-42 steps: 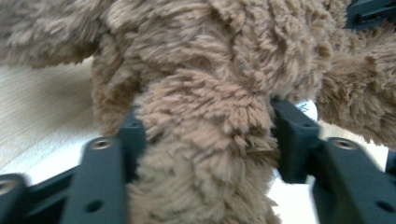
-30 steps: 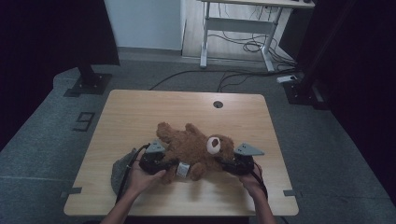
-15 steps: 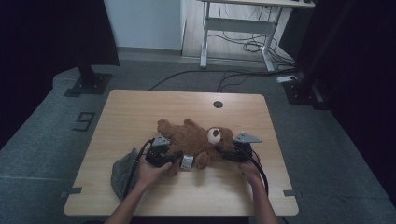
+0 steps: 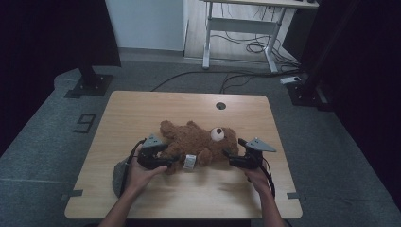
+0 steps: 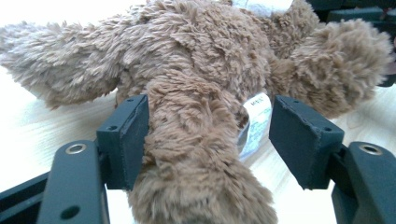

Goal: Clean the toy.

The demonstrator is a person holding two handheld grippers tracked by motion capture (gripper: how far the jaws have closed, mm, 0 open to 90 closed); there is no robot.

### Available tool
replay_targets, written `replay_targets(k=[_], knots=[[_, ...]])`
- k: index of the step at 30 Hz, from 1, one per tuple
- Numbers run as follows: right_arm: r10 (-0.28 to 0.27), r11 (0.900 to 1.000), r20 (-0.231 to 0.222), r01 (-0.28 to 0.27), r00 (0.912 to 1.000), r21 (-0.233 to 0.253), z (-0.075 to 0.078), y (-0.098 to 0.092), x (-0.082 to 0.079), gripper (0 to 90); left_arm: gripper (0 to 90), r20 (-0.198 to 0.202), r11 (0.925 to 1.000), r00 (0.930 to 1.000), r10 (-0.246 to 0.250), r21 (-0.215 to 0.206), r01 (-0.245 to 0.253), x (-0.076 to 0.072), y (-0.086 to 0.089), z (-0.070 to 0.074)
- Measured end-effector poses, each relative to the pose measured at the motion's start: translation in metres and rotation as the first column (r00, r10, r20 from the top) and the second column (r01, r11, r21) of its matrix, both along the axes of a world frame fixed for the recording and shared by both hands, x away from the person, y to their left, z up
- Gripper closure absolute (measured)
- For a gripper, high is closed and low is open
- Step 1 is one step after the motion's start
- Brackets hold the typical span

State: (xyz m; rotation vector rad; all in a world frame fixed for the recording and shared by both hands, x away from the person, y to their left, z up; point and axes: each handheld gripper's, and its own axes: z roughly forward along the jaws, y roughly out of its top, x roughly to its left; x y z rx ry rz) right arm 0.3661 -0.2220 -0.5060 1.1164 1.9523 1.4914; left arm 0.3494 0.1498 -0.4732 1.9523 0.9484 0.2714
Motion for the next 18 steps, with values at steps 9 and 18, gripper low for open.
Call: replay_targets(k=[9,18], knots=[[-0.016,0.999,-0.018,0.017,0.9997,0.034,-0.011,-0.015,-0.03,13.3,30.6,0.014,0.9998,0.9998,0.012,-0.017,-0.011,-0.022,0.019,0.004],[-0.019,1.0,-0.03,0.019,0.9994,0.008,-0.02,-0.024,-0.06,14.1,31.4,0.03,0.9992,0.9989,0.035,-0.019,-0.035,-0.049,0.044,-0.002]])
